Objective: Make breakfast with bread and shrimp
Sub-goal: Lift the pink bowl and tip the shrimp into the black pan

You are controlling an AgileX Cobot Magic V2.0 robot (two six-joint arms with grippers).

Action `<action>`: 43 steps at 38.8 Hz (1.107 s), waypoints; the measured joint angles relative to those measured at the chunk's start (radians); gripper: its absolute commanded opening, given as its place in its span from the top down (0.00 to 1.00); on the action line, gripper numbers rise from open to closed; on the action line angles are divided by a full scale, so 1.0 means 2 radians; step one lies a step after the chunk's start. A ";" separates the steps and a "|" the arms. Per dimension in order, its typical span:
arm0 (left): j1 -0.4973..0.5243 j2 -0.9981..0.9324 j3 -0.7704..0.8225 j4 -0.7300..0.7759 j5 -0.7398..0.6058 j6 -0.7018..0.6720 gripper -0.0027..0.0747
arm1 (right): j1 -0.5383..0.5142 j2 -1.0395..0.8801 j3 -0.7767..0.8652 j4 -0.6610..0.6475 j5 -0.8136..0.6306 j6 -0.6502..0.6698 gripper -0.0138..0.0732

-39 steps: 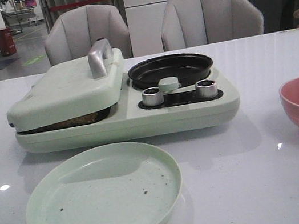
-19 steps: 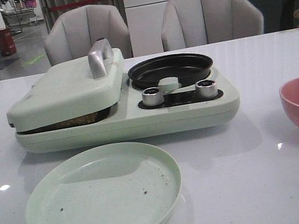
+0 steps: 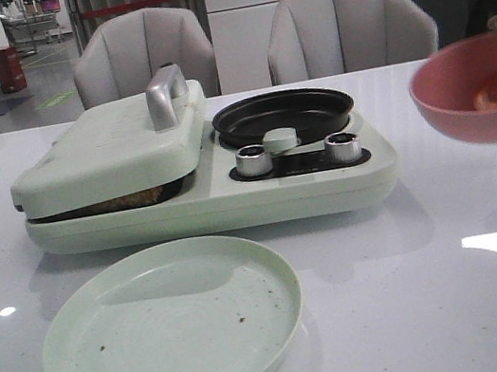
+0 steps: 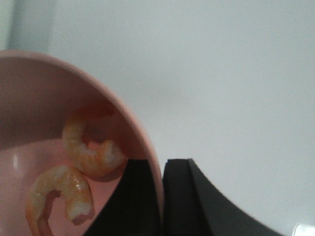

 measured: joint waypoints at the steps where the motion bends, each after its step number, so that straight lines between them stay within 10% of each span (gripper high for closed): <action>1: 0.000 0.000 0.000 0.000 0.000 0.000 0.84 | 0.012 0.000 -0.018 -0.014 0.006 0.000 0.80; 13: 0.000 0.000 0.000 0.000 0.000 0.000 0.84 | 0.201 0.067 -0.229 -0.356 0.028 0.134 0.80; 25: 0.000 0.000 0.000 0.000 0.000 0.000 0.84 | 0.297 0.154 -0.265 -0.693 0.058 0.319 0.80; 43: 0.000 0.000 0.000 0.000 0.000 0.000 0.84 | 0.315 0.154 -0.286 -0.805 0.053 0.327 0.80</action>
